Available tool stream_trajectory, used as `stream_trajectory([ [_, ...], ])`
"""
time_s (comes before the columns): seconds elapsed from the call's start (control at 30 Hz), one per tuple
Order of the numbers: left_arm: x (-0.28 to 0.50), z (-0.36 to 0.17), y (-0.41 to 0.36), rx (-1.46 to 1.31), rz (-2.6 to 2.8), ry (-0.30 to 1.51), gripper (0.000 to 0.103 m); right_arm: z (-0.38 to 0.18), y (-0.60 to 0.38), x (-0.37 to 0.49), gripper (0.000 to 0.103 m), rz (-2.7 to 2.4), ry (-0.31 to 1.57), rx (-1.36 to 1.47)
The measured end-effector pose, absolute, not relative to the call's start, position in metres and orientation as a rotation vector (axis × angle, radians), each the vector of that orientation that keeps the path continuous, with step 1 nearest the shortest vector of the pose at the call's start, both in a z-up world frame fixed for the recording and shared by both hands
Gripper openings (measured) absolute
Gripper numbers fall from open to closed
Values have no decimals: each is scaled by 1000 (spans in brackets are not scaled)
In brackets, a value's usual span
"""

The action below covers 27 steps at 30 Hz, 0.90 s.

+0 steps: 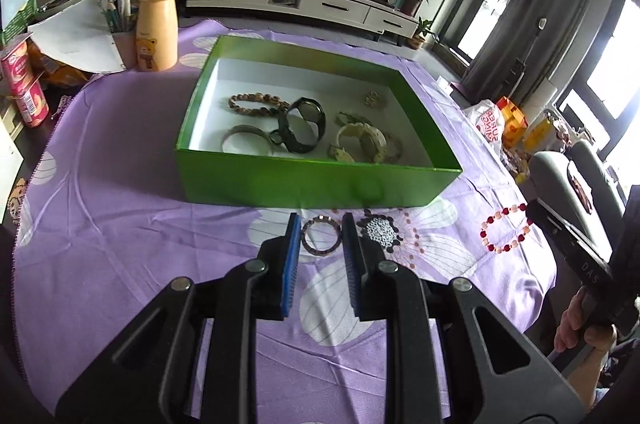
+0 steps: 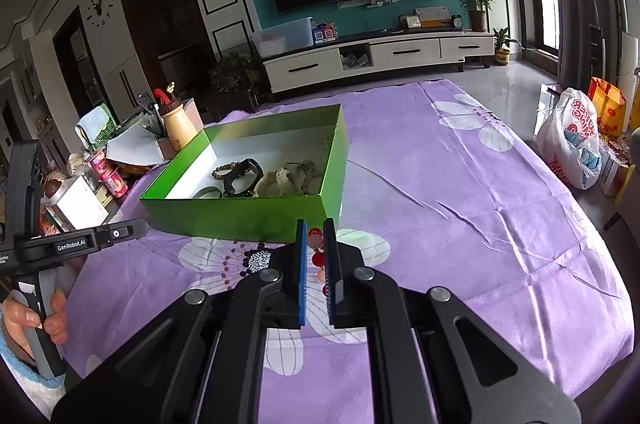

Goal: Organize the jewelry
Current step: 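Grasp the silver ring with the left tool while the right tool grasps the red bead bracelet, then lower the ring and red bead bracelet into the green box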

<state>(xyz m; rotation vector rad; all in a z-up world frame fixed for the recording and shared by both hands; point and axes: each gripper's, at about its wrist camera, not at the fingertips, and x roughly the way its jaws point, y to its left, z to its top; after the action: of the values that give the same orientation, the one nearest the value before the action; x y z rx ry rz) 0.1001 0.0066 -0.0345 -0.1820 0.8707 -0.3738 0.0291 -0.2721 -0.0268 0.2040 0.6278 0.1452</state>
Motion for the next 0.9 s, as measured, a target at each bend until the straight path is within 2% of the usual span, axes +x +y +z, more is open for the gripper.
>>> stream_trajectory([
  [0.37, 125, -13, 31, -227, -365, 878, 20, -16, -254, 43, 7, 186, 617, 187],
  [0.9, 148, 3, 14, -155, -361, 836, 21, 6, -233, 79, 7, 228, 580, 154],
])
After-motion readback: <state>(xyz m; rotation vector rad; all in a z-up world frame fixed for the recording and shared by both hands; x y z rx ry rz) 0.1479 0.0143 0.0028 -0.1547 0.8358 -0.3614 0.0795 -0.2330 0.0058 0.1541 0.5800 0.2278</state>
